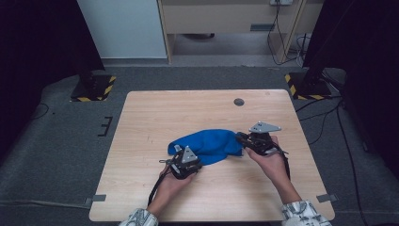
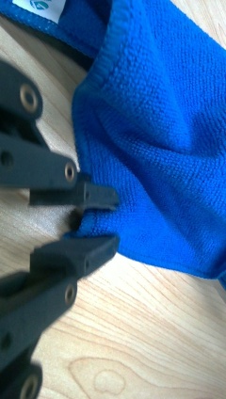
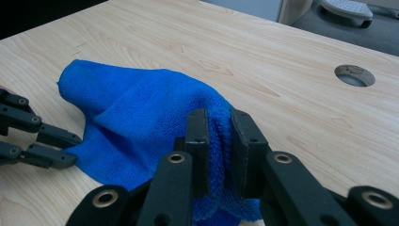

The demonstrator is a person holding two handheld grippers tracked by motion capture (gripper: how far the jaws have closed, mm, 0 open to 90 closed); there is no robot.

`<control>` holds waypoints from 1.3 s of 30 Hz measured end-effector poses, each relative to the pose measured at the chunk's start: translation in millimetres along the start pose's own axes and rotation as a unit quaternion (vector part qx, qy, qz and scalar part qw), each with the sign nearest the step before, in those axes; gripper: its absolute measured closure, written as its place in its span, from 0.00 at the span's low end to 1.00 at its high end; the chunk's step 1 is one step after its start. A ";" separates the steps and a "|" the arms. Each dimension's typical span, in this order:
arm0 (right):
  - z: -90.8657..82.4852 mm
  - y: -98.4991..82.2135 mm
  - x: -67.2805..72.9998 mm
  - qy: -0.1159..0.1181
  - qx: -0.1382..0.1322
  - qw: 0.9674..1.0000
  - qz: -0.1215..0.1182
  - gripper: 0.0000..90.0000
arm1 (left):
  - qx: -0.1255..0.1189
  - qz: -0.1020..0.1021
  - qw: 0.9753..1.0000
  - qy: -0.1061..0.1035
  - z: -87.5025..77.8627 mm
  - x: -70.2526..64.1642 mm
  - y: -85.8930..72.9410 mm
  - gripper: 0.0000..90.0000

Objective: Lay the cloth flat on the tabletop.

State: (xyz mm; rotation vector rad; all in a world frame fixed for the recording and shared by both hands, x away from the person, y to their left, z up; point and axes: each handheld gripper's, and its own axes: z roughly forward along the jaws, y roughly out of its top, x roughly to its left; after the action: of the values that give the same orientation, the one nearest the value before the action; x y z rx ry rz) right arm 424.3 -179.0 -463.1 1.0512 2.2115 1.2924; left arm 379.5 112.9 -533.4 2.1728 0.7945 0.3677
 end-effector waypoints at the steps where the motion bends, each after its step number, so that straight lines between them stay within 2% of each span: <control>1: 0.1 -0.2 0.2 0.000 0.001 1.000 0.001 0.87 | 0.003 0.000 1.000 -0.001 -0.4 0.0 0.6 0.91; 4: 0.5 -0.6 0.0 -0.001 0.003 1.000 -0.003 0.86 | 0.007 0.002 1.000 0.001 -2.6 0.7 1.9 0.96; 8: 0.8 -1.5 -0.6 -0.003 0.003 1.000 -0.002 0.86 | -0.025 -0.016 0.999 0.017 -17.3 8.6 5.9 0.97; 9: 1.4 -2.6 -1.2 -0.004 0.005 1.000 -0.002 0.86 | -0.035 -0.024 0.999 0.022 -22.1 12.2 6.6 0.97; 10: 2.8 -4.6 -2.1 -0.005 0.008 1.000 -0.001 0.85 | -0.050 -0.039 0.997 0.032 -30.5 19.6 6.6 0.97; 11: 3.4 -5.7 -2.7 -0.004 0.012 1.000 -0.001 0.85 | -0.050 -0.039 0.997 0.032 -30.5 19.6 6.6 0.97; 16: 6.6 -8.7 -3.0 -0.005 0.018 1.000 0.001 0.86 | -0.067 -0.074 0.993 0.059 -45.9 40.4 0.4 0.97; 18: 10.4 -12.6 -2.8 0.005 0.024 1.000 0.005 0.88 | -0.069 -0.088 0.991 0.069 -49.9 48.7 -3.4 0.97; 24: 16.2 -17.5 -1.1 0.010 0.037 0.999 0.001 0.92 | -0.066 -0.098 0.990 0.081 -53.1 56.7 -7.6 0.97; 33: 7.6 -9.1 0.6 0.010 0.011 1.000 -0.001 0.92 | -0.084 -0.103 0.988 0.079 -60.1 60.2 -6.1 0.97; 39: -0.5 0.9 2.0 0.006 -0.014 1.000 -0.003 0.94 | -0.100 -0.100 0.987 0.083 -67.4 64.4 4.4 0.97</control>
State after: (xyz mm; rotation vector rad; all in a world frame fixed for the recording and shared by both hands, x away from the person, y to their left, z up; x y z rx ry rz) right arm 423.1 -177.5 -462.0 1.0272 2.1968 1.3278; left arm 397.5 191.1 -485.7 1.8749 1.0128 0.5069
